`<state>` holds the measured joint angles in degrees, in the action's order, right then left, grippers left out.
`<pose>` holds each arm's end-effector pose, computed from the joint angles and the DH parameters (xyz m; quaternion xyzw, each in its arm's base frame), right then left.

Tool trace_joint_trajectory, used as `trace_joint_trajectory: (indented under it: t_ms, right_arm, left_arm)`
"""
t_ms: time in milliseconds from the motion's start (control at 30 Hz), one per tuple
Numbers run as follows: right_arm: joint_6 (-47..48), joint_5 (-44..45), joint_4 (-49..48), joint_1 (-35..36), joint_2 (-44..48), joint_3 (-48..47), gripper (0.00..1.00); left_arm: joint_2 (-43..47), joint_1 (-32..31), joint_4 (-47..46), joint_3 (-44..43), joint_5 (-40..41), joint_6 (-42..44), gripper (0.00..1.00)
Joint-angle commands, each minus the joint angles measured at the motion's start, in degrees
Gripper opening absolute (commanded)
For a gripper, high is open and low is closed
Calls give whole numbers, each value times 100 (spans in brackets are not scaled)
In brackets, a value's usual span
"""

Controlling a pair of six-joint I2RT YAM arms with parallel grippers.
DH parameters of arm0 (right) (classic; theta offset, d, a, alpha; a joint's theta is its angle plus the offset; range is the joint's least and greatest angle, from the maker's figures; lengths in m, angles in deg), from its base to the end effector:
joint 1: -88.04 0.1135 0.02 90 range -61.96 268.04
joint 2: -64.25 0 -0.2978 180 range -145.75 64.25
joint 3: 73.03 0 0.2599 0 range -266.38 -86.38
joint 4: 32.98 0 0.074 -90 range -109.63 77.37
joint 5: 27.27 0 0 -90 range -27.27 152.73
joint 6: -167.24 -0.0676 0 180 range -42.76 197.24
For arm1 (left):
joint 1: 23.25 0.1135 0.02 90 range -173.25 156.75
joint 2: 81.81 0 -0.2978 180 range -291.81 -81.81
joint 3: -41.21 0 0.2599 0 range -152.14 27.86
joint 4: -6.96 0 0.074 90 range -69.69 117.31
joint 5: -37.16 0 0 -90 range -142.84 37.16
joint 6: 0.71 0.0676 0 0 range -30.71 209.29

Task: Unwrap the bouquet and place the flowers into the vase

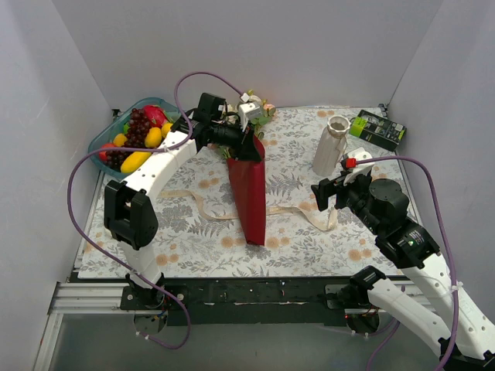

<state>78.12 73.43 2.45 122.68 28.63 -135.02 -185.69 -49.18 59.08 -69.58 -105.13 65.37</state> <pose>0.1301 0.0746 0.3803 -0.1734 0.7398 0.1198 0.6390 0.3640 -0.2364 0.3520 0.1824 0.8269 -0.5136 0.1385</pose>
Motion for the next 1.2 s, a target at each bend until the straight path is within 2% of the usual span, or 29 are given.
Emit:
trace_joint_trajectory:
  t_ms: [0,67,100,167,267,433,633,733,833,900,1033,1167]
  right_arm:
    - [-45,20,-205,26,107,-268,98]
    - [-45,37,-152,17,116,-286,98]
    - [-45,38,-135,35,116,-286,98]
    - [-45,29,-117,35,151,-269,98]
    - [-27,29,-117,26,169,-242,98]
    - [-18,-33,-117,17,178,-216,98]
    - [17,-77,-56,26,187,-277,98]
    - [26,-112,-29,26,204,-286,98]
    - [26,-156,-46,17,196,-242,98]
    - [8,-191,-55,17,187,-233,98]
    - [-9,-287,-64,26,151,-268,98]
    - [-27,-454,-29,17,151,-295,98]
  left_arm:
    - [175,-272,0,-231,605,-315,26]
    - [175,-281,-9,-117,737,-437,53]
    - [209,-281,-44,-38,825,-499,76]
    - [271,-281,-79,120,1106,-526,91]
    - [499,-263,-202,524,1493,-465,98]
    - [570,9,-334,911,1564,-394,98]
    - [-1,492,-273,929,1344,-306,98]
    - [-45,484,-667,1123,1485,-489,98]
    - [-220,475,-1054,957,1634,-561,98]
    - [-474,458,-846,398,1478,-360,98]
    - [-1448,449,-19,-861,609,422,98]
    - [-2153,256,421,-1837,746,958,98]
